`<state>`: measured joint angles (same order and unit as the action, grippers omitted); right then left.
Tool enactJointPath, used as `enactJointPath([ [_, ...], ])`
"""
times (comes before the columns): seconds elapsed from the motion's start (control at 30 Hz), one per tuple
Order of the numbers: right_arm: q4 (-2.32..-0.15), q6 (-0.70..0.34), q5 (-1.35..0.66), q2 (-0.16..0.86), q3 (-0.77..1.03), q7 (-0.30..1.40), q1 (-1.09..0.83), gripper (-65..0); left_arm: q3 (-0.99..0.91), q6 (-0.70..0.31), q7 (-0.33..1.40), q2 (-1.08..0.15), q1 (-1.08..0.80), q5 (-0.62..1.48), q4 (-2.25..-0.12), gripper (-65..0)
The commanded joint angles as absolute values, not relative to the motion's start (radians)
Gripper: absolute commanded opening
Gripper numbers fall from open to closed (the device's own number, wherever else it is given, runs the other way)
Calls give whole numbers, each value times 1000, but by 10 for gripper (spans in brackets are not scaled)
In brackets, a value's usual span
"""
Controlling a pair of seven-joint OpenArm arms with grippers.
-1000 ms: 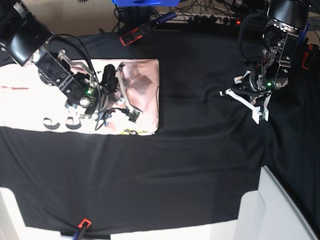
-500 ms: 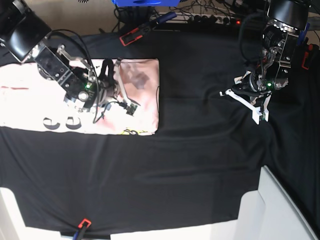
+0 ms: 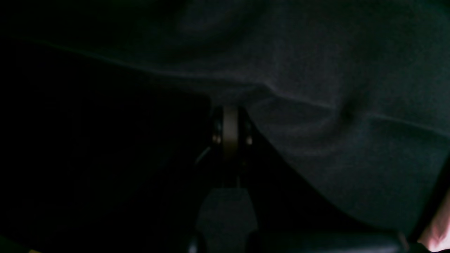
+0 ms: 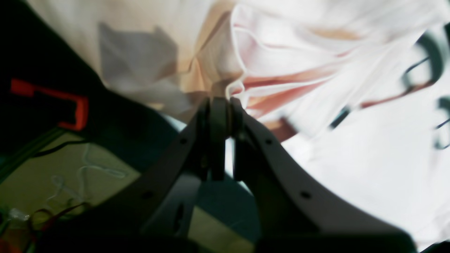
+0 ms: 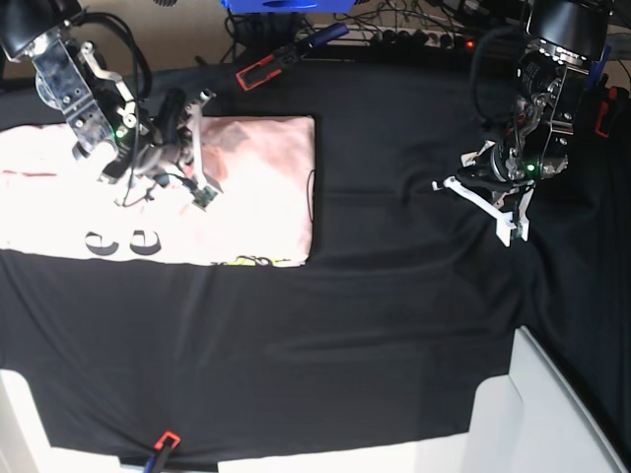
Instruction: Fold the T-shirt properly
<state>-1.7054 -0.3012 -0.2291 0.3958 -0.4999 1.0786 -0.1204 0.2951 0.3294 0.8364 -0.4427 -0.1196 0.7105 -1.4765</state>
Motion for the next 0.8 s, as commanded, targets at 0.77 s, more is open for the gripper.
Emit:
enactJointPath([
  [0.77, -1831, -295, -231, 283, -148, 1081, -329, -559, 289, 328, 825, -460, -107, 705, -1491, -650],
])
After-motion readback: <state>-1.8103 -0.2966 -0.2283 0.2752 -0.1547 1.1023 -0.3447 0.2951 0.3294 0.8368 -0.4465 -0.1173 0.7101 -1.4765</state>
